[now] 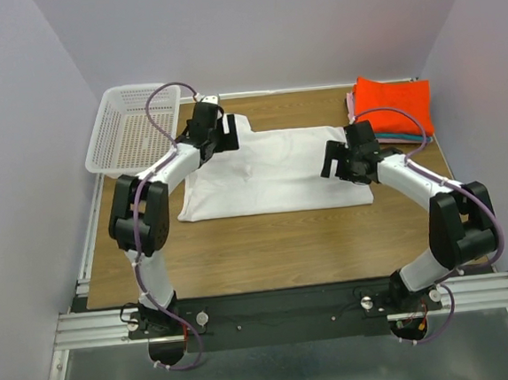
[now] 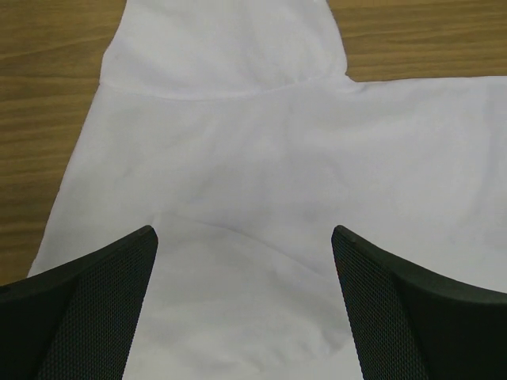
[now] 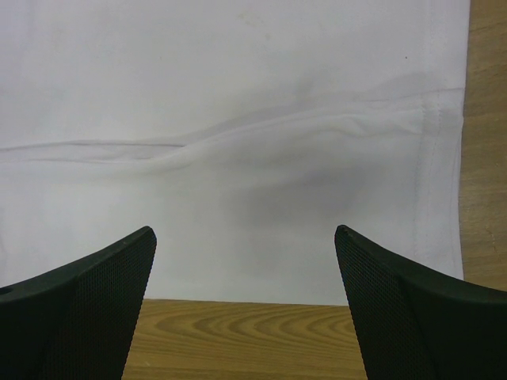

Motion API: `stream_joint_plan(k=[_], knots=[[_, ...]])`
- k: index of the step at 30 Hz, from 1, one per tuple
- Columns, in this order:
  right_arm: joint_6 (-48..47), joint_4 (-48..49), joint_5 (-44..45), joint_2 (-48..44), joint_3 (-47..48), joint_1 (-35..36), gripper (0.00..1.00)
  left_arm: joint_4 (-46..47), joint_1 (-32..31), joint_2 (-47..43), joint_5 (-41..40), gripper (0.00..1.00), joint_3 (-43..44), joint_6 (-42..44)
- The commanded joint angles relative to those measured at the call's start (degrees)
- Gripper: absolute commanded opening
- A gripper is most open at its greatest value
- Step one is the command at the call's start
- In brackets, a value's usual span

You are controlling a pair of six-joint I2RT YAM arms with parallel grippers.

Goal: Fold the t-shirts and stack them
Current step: Fold the tshirt

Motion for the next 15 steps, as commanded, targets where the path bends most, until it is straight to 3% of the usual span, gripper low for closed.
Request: stream_joint_plan(k=[1, 8, 15], knots=[[-1.2, 0.1, -1.8, 2.5, 2.3, -0.2, 1.00, 1.6, -0.2, -7.4, -1.6, 0.98, -5.2, -3.7], [-1.6, 0.7, 0.5, 10.3, 7.1, -0.2, 1.00, 8.9, -2.0, -14.9, 2.4, 0.98, -21.6, -8.6], [-0.8, 1.0, -1.7, 14.0, 5.7, -0.1, 1.00, 10.0, -3.8, -13.9, 3.2, 0.98, -25.9, -10.3]])
